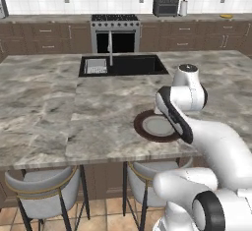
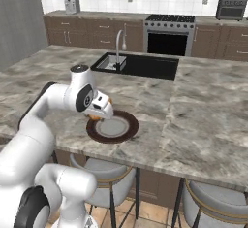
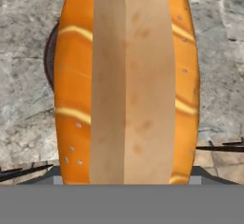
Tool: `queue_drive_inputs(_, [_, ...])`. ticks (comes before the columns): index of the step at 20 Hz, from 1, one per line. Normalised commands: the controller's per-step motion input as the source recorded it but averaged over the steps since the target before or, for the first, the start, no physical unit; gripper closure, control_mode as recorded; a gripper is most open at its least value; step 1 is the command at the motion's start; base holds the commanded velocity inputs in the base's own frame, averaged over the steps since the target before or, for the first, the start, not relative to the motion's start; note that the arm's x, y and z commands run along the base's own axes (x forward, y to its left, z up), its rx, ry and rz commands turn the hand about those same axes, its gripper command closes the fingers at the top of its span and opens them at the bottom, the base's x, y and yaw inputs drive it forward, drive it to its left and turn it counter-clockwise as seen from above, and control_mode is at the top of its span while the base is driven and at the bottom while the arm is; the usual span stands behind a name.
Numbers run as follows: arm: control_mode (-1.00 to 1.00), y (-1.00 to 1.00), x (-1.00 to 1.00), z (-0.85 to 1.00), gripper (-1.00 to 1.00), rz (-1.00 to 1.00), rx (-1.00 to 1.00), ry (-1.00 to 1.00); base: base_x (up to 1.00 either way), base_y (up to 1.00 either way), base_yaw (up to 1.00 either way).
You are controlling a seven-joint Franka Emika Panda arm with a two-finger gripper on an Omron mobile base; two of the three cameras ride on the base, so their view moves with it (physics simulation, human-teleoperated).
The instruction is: Move the hot dog bun to the plate on the dining table and place the condiment next to that plate. Then navigate to the fridge and take the sausage and place it on the plate as well.
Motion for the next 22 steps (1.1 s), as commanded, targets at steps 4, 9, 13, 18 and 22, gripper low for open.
queue_drive_inputs(4, [-1.00,-0.01,0.77,-0.49,1.00,0.00,0.03,0.09,0.00,0.00,0.00])
queue_drive_inputs(9, [-1.00,-0.10,0.47,-0.52,1.00,0.00,0.00,0.10,0.00,0.00,0.00])
queue_drive_inputs(13, [-1.00,-0.18,0.12,-0.51,1.00,0.00,0.00,0.02,0.00,0.00,0.00])
queue_drive_inputs(18, [-1.00,-0.08,0.12,-0.41,1.00,0.00,0.00,0.00,0.00,0.00,0.00])
queue_drive_inputs(22, [-1.00,0.00,0.09,-0.31,1.00,0.00,0.01,0.00,0.00,0.00,0.00])
